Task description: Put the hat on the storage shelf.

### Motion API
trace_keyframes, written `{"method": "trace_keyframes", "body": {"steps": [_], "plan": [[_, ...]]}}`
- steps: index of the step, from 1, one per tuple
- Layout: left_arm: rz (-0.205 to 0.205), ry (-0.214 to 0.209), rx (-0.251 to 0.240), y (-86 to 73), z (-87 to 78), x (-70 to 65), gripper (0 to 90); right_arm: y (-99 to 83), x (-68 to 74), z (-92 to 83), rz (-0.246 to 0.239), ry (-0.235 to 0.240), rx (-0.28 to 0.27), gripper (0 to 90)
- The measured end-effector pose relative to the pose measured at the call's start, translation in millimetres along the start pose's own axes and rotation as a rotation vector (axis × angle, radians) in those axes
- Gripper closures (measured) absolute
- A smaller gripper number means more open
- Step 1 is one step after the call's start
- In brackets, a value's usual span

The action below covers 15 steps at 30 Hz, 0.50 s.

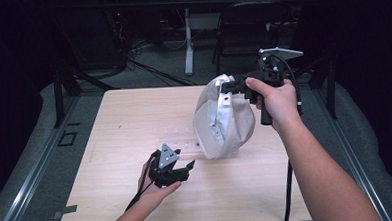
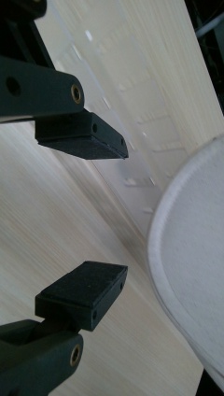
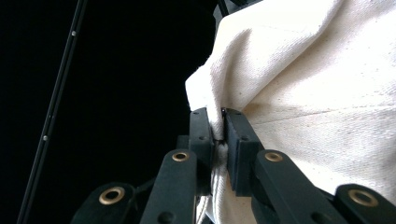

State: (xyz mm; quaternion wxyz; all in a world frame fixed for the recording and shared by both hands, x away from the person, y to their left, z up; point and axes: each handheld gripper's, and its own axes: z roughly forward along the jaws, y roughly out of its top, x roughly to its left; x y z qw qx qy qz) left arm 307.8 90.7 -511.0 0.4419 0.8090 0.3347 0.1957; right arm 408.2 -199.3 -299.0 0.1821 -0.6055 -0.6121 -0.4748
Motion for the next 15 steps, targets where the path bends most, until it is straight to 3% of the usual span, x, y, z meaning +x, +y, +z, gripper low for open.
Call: {"method": "trace_keyframes", "body": {"steps": [5,15], "plan": [[0.047,-0.027,0.008,13.8,7.7,-16.4,35.9,1.1,4.2,5.1,-0.009,-0.006,-0.005,82.5],[0.108,0.005,0.014,29.2,22.1,-33.9,34.2,2.8,9.8,9.2,-0.011,0.006,-0.011,82.5]]}}
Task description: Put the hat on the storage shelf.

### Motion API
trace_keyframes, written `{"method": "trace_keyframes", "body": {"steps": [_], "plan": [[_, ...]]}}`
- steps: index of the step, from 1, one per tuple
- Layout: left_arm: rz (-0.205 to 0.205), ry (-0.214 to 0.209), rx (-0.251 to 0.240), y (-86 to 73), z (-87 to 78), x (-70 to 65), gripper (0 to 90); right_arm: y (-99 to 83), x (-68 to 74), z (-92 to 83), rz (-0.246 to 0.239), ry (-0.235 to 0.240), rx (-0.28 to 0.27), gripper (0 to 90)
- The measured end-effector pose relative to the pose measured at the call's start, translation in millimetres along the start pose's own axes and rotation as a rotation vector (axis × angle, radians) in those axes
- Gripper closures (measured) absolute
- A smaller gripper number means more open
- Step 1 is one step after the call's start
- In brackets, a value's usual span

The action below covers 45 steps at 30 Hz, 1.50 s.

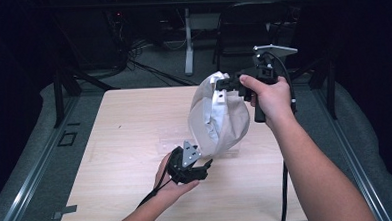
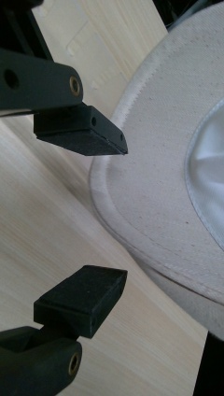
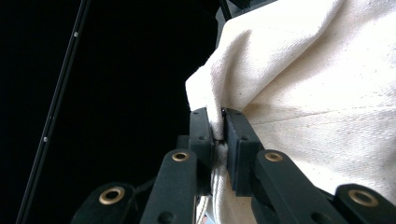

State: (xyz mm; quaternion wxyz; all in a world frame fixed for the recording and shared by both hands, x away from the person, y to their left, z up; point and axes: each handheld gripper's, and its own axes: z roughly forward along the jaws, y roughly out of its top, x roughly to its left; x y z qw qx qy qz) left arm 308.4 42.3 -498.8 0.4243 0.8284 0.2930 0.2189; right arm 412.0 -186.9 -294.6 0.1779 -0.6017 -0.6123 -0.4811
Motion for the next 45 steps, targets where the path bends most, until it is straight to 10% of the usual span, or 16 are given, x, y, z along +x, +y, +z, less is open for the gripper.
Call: {"method": "trace_keyframes", "body": {"steps": [14,29,37,45], "plan": [[0.035,0.068,0.028,9.3,7.4,-2.1,58.6,-0.2,2.0,1.5,-0.002,0.005,-0.005,82.5],[0.069,0.045,0.022,25.8,8.1,-19.0,51.1,-0.2,7.3,3.3,-0.008,0.001,-0.010,82.5],[0.092,0.077,0.047,26.9,4.3,-12.1,74.0,-0.6,10.4,3.2,-0.014,-0.008,-0.010,82.4],[0.061,0.025,0.014,26.5,-2.3,9.8,81.6,0.1,11.6,1.3,-0.016,0.000,-0.020,82.4]]}}
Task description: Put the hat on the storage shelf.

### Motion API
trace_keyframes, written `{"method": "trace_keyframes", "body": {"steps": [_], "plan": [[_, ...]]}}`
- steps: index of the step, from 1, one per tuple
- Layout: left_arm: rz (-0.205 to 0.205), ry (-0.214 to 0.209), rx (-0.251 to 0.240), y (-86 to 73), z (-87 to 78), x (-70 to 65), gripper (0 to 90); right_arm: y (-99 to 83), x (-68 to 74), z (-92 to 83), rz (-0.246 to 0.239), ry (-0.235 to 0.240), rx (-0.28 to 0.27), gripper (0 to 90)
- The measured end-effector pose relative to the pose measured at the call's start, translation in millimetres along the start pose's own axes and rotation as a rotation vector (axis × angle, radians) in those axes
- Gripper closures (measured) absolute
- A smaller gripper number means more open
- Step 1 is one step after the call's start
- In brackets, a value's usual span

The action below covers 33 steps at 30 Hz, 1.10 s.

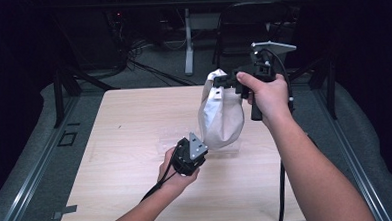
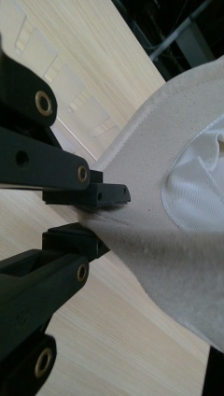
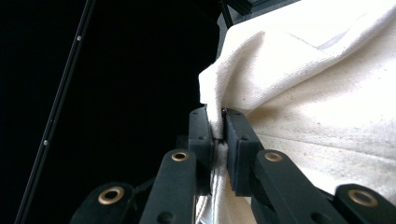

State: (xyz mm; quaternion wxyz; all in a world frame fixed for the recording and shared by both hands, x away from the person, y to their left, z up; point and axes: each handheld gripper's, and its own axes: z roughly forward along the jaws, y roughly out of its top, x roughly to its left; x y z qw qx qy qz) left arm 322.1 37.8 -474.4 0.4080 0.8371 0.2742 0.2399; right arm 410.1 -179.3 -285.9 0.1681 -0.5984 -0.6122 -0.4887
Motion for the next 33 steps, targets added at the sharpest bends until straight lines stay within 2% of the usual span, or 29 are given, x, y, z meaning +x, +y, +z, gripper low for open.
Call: {"method": "trace_keyframes", "body": {"steps": [3,7,16,23,30,33], "plan": [[-0.031,-0.035,-0.010,-2.7,1.2,10.1,82.2,-0.4,0.7,2.9,-0.004,-0.004,0.006,82.4],[-0.052,-0.070,-0.031,-7.8,3.8,17.9,82.5,-1.8,-0.2,7.7,-0.006,-0.016,0.019,82.4],[-0.109,-0.121,-0.064,-18.4,8.3,37.6,82.6,-3.0,-4.7,17.7,0.000,-0.021,0.037,82.4],[-0.133,-0.124,-0.076,-30.1,15.3,45.6,82.6,-3.3,-10.0,27.8,0.009,-0.030,0.048,82.4],[-0.164,-0.160,-0.073,-37.6,23.4,51.4,82.6,-3.9,-13.8,38.3,0.006,-0.042,0.069,82.4],[-0.175,-0.138,-0.058,-38.3,22.8,51.8,82.9,-4.4,-15.4,41.5,0.008,-0.039,0.075,82.4]]}}
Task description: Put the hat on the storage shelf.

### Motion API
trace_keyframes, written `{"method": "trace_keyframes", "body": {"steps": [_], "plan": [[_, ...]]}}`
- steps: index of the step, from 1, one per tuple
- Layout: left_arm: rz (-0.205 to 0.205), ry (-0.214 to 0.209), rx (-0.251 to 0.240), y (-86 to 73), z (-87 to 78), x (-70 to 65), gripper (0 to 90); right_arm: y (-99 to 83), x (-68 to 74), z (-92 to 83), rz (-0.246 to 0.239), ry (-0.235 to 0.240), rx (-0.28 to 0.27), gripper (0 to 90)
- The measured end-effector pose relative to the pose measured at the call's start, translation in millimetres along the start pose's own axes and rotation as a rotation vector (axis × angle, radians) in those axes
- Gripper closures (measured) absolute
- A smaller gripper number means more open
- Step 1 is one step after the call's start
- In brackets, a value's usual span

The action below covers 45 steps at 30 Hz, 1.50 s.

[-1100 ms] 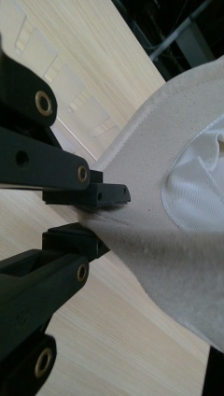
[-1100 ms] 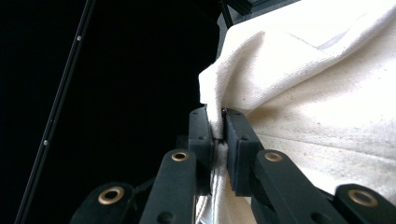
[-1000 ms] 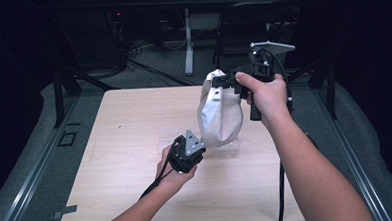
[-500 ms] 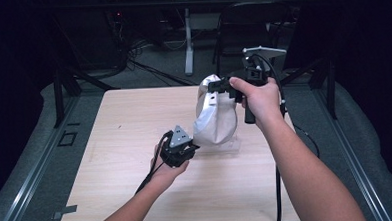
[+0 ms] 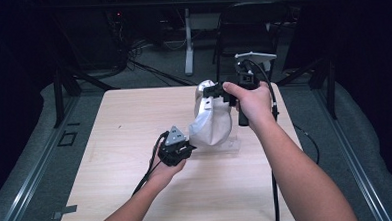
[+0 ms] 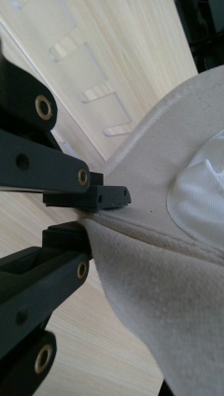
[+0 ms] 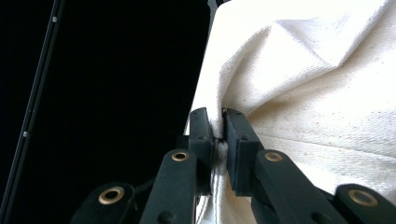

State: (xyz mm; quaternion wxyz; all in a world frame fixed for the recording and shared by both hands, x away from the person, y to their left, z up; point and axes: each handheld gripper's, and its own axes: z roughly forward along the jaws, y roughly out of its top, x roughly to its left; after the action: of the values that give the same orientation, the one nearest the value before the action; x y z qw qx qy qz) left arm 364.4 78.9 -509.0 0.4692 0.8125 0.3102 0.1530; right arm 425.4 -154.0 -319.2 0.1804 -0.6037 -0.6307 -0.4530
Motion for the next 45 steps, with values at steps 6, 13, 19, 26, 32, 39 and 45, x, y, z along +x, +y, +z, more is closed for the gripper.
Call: {"method": "trace_keyframes", "body": {"steps": [6,13,19,26,32,39,45], "plan": [[-0.020,0.061,0.016,-2.4,-1.9,-7.1,84.0,-0.5,-0.5,5.4,0.000,0.009,0.009,82.4],[-0.041,0.079,0.059,-6.5,3.8,-8.7,84.0,-2.5,-4.3,8.8,0.002,-0.006,0.016,82.4],[-0.059,0.089,0.090,-10.6,8.6,-9.0,84.6,-4.3,-14.3,15.4,0.014,-0.020,0.018,82.4],[-0.113,0.083,0.128,-22.0,14.3,-2.6,84.7,-6.9,-28.2,28.4,0.021,-0.052,0.037,82.4],[-0.090,0.094,0.130,-22.4,14.3,-5.3,84.6,-8.3,-34.8,33.7,0.032,-0.035,0.043,82.4],[-0.089,0.090,0.106,-23.5,12.3,-6.8,72.6,-7.7,-36.2,30.1,0.034,-0.037,0.038,82.4],[-0.083,0.078,0.061,-29.1,-0.9,-9.7,57.4,-10.8,-40.6,24.0,0.021,-0.067,0.031,80.1]]}}
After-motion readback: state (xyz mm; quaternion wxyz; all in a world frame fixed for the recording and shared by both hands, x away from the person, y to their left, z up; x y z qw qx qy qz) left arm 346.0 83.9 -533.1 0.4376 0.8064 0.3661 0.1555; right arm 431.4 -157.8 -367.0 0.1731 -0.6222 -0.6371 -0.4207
